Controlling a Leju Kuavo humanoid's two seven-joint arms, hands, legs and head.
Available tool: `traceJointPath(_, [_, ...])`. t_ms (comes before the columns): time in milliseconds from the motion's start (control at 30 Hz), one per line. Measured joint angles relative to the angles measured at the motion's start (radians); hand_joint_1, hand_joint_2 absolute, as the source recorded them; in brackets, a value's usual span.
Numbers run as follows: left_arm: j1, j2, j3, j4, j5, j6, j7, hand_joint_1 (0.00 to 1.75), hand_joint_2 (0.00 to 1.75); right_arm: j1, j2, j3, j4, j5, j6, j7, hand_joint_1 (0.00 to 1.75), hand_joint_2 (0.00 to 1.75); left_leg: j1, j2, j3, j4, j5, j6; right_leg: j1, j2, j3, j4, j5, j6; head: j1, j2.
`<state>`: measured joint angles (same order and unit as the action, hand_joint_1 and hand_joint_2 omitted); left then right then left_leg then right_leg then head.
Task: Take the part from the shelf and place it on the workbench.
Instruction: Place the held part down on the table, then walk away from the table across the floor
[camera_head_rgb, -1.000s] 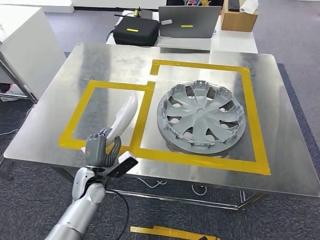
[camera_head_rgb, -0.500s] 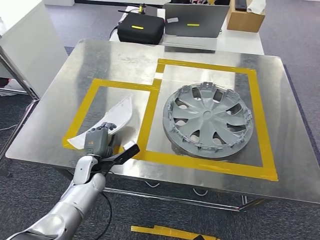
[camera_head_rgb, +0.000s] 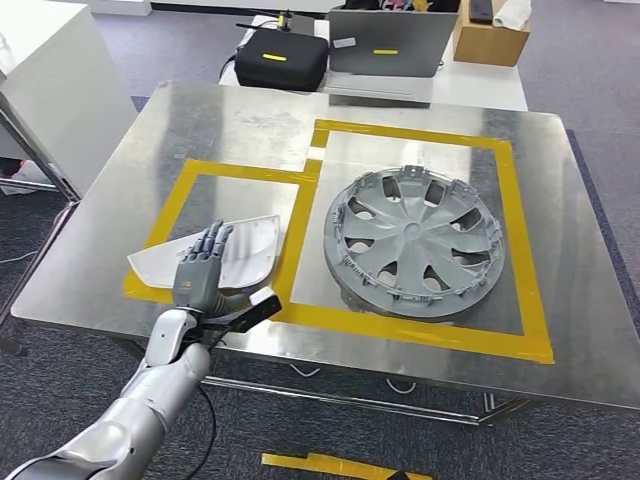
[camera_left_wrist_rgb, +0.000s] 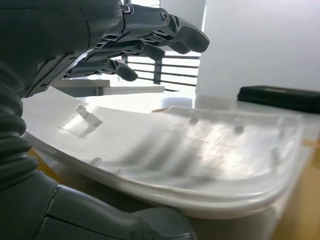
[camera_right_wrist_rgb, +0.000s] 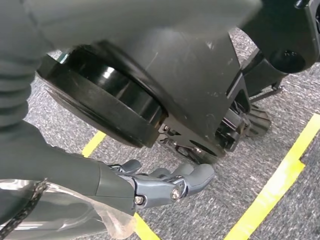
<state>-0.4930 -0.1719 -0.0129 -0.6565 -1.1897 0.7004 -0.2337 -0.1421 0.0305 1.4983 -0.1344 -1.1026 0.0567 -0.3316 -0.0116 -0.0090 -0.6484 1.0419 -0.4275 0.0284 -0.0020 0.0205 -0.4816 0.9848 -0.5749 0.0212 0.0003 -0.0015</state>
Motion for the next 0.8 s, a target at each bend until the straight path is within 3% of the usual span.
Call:
traceJointPath(133, [0.123,-0.057,0.022,-0.187,0.152,0.0,-0.161,0.0,0.0,0.013,0.001,0.0,0.0,-0.027,-0.014,-0.016,0.0,0.0,-0.002,0.0,0.0,0.002,-0.002,0.002,-0.001,0.002,0.01,-0.003,0.001,0.003,0.0,0.0])
traceJointPath(200, [0.226,-0.075,0.001,-0.34,0.241,0.001,-0.194,0.0,0.0,0.026,0.002,-0.001,0.0,-0.045,-0.02,-0.022,0.0,0.0,0.0,0.003,0.011,-0.012,0.001,0.013,-0.002,0.003,0.014,-0.013,0.002,0.011,0.0,0.0])
traceJointPath(267, [0.335,-0.084,-0.032,-0.499,0.31,0.002,-0.213,0.0,0.0,0.036,0.003,-0.003,0.0,-0.061,-0.025,-0.027,0.0,0.0,0.007,0.009,0.032,-0.044,0.01,0.024,-0.001,-0.002,0.007,0.006,-0.02,0.018,0.001,0.0])
traceJointPath(300, [0.386,-0.085,-0.05,-0.569,0.33,0.003,-0.22,0.0,0.0,0.04,0.003,-0.004,0.0,-0.067,-0.026,-0.029,0.0,0.0,0.012,0.013,0.039,-0.057,0.014,0.026,-0.002,-0.005,-0.011,0.048,-0.047,0.02,0.002,0.0])
traceJointPath(367, [0.47,-0.085,-0.081,-0.685,0.352,0.004,-0.225,0.0,0.0,0.045,0.003,-0.005,0.0,-0.072,-0.028,-0.031,0.0,0.0,0.014,0.017,0.039,-0.061,0.017,0.026,-0.009,-0.01,-0.077,0.175,-0.107,0.029,0.004,0.0])
traceJointPath(400, [0.5,-0.084,-0.092,-0.726,0.357,0.003,-0.226,0.0,0.0,0.047,0.003,-0.005,0.0,-0.073,-0.028,-0.031,0.0,0.0,0.016,0.018,0.037,-0.06,0.018,0.023,-0.014,-0.011,-0.105,0.225,-0.121,0.035,0.004,0.0])
traceJointPath(433, [0.522,-0.084,-0.1,-0.757,0.362,0.003,-0.226,0.0,0.0,0.049,0.003,-0.005,0.0,-0.074,-0.029,-0.031,0.0,0.0,0.018,0.018,0.035,-0.059,0.019,0.019,-0.019,-0.012,-0.116,0.242,-0.114,0.041,0.004,0.0])
traceJointPath(467, [0.537,-0.084,-0.105,-0.782,0.366,0.003,-0.226,0.0,0.0,0.05,0.003,-0.005,0.0,-0.074,-0.029,-0.03,0.0,0.0,0.022,0.018,0.032,-0.056,0.021,0.013,-0.025,-0.013,-0.108,0.219,-0.088,0.048,0.003,0.0])
traceJointPath(533, [0.556,-0.083,-0.112,-0.822,0.371,0.002,-0.227,0.0,0.0,0.05,0.003,-0.005,0.0,-0.075,-0.029,-0.03,0.0,0.0,0.031,0.016,0.025,-0.042,0.02,-0.006,-0.038,-0.016,-0.055,0.099,-0.018,0.066,0.004,0.0])
traceJointPath(567, [0.563,-0.083,-0.115,-0.839,0.377,0.002,-0.231,0.0,0.0,0.049,0.004,-0.005,0.0,-0.077,-0.029,-0.03,0.0,0.0,0.033,0.015,0.02,-0.031,0.018,-0.017,-0.041,-0.014,-0.034,0.048,0.006,0.067,0.005,0.0])
traceJointPath(600, [0.572,-0.083,-0.118,-0.856,0.388,0.002,-0.241,0.0,0.0,0.049,0.005,-0.006,0.0,-0.081,-0.029,-0.029,0.0,0.0,0.033,0.014,0.016,-0.022,0.017,-0.027,-0.042,-0.011,-0.023,0.019,0.018,0.063,0.004,0.0])
traceJointPath(733, [0.667,-0.081,-0.119,-0.954,0.513,0.002,-0.345,0.0,0.0,0.058,0.008,-0.019,0.001,-0.107,-0.033,-0.032,0.0,0.0,0.036,0.013,0.01,-0.012,0.015,-0.048,-0.037,-0.006,-0.034,0.028,0.03,0.022,0.0,0.0])
traceJointPath(800, [0.733,-0.078,-0.113,-1.006,0.587,0.001,-0.403,0.0,0.0,0.063,0.008,-0.027,0.001,-0.12,-0.035,-0.037,0.0,0.0,0.038,0.012,-0.015,0.056,-0.049,-0.053,-0.035,-0.009,-0.045,0.03,0.042,0.006,-0.003,0.0])
